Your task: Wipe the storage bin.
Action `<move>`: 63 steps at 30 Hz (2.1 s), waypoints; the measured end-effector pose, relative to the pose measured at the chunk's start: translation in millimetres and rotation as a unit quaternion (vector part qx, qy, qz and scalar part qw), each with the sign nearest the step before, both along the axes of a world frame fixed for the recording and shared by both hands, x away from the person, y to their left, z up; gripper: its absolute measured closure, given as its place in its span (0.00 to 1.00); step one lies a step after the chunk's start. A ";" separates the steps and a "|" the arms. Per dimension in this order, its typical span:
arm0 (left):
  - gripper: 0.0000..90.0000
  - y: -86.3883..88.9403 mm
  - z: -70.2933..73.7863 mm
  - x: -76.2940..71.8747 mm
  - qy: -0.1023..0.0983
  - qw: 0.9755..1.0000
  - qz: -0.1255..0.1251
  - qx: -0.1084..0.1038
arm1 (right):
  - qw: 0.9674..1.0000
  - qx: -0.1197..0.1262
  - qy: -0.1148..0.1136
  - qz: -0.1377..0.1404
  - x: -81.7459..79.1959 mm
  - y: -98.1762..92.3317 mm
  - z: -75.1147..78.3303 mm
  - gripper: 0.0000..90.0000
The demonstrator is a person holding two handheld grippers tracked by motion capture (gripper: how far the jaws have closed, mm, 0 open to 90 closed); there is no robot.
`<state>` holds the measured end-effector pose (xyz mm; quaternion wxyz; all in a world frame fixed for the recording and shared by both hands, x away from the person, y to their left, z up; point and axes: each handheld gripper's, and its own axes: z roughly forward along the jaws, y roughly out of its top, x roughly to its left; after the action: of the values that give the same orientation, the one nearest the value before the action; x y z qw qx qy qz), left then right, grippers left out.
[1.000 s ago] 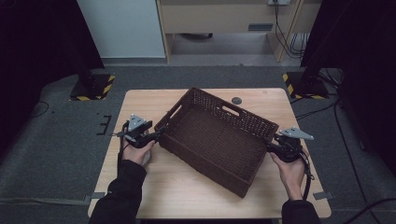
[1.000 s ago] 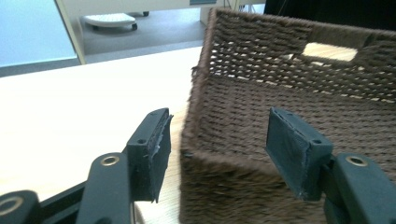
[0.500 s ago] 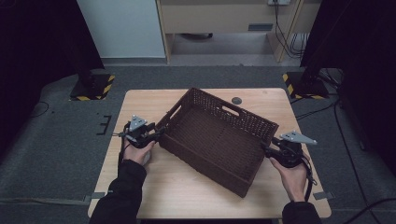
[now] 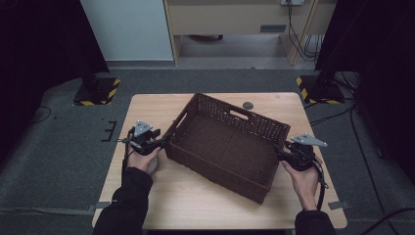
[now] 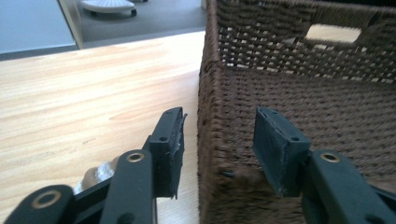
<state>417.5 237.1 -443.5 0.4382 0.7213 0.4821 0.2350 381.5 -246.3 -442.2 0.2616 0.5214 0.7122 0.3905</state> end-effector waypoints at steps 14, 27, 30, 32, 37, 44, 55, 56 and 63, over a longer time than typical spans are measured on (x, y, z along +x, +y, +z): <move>0.69 -7.8 -0.5 -16.5 0.001 1.000 -0.019 -0.006 | 1.000 -0.001 0.012 0.022 -14.1 4.7 0.8 0.53; 0.66 -6.6 -1.0 -11.4 -0.006 0.999 -0.024 0.021 | 1.000 -0.011 0.012 0.009 2.9 1.1 -3.2 0.57; 0.66 -11.7 -6.8 -11.5 -0.006 0.999 -0.033 0.028 | 1.000 -0.009 0.007 0.011 -0.4 0.7 -0.6 0.57; 0.72 -14.0 -7.7 -13.1 -0.005 0.999 -0.033 0.016 | 1.000 -0.001 0.001 0.013 -4.5 -0.3 3.0 0.55; 0.73 -16.0 -7.8 -24.1 0.002 1.000 -0.023 0.000 | 1.000 0.007 0.005 0.025 -12.1 -1.4 4.7 0.55; 0.71 -19.7 -2.8 -41.1 0.005 0.999 -0.032 0.010 | 0.999 -0.016 0.020 0.018 -9.7 -0.6 -0.5 0.61; 0.65 -20.2 -7.3 -24.7 0.002 0.999 -0.031 0.011 | 0.999 -0.019 0.029 0.015 5.1 -4.0 -7.0 0.74; 0.66 -21.4 -7.2 -25.3 0.003 0.999 -0.034 0.014 | 0.999 -0.019 0.029 0.016 5.7 -4.4 -7.1 0.74; 0.75 -29.9 -12.9 -37.8 0.024 0.998 -0.048 0.017 | 0.999 -0.025 0.035 0.016 2.6 -6.7 -5.3 0.76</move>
<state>379.7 207.2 -456.4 0.4253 0.7565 0.4531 0.2039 384.1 -253.1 -447.5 0.2427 0.5164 0.7390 0.3581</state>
